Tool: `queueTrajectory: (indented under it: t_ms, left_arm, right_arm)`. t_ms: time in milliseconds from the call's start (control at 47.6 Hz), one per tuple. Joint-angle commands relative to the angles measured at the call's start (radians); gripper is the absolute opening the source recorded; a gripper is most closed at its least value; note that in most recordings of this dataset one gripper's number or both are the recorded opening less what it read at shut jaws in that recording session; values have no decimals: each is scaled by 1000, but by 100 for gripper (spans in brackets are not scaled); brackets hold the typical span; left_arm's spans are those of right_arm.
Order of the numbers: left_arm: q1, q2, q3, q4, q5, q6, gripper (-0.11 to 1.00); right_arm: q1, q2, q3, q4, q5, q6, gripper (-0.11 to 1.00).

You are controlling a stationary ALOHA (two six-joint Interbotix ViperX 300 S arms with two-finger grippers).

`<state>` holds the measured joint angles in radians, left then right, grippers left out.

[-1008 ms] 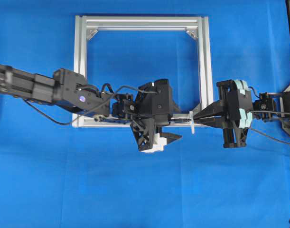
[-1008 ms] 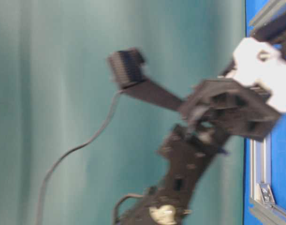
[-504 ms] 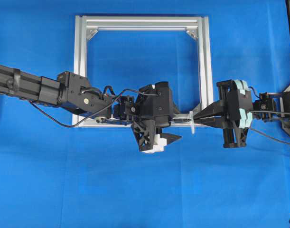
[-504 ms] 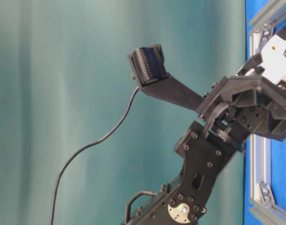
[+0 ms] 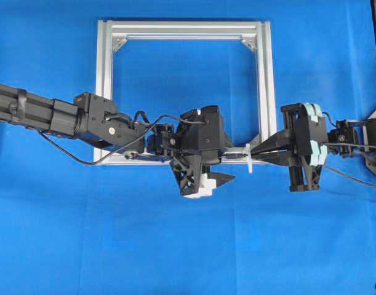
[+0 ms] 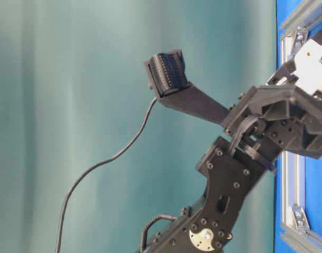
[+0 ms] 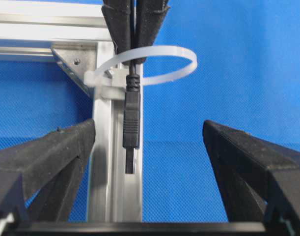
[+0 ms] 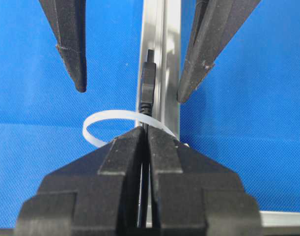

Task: Insert the wire through the string loop located on the right side.
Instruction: 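Close the left gripper on the USB plug and open the right gripper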

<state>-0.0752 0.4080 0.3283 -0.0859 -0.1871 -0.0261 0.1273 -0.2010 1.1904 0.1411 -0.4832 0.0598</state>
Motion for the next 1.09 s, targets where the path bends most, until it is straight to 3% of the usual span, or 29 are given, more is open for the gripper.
queueTrajectory:
  t_ms: [0, 462, 546, 735, 1071]
  left_arm:
    - [-3, -20, -20, 2, -9, -2, 85]
    - [-3, -18, -23, 2, 0, 0, 80]
    - [-3, -18, -29, 2, 5, -2, 64]
    - [3, -17, -32, 2, 2, 3, 8]
    - [5, -17, -31, 2, 0, 3, 8]
  right_arm:
    - [2, -5, -14, 0, -6, -2, -4]
    - [2, -5, -12, 0, -6, -2, -4]
    - [2, -5, -12, 0, -5, -2, -4]
    - [2, -5, -14, -2, -6, -2, -4]
    - [2, -15, -8, -2, -5, -3, -4]
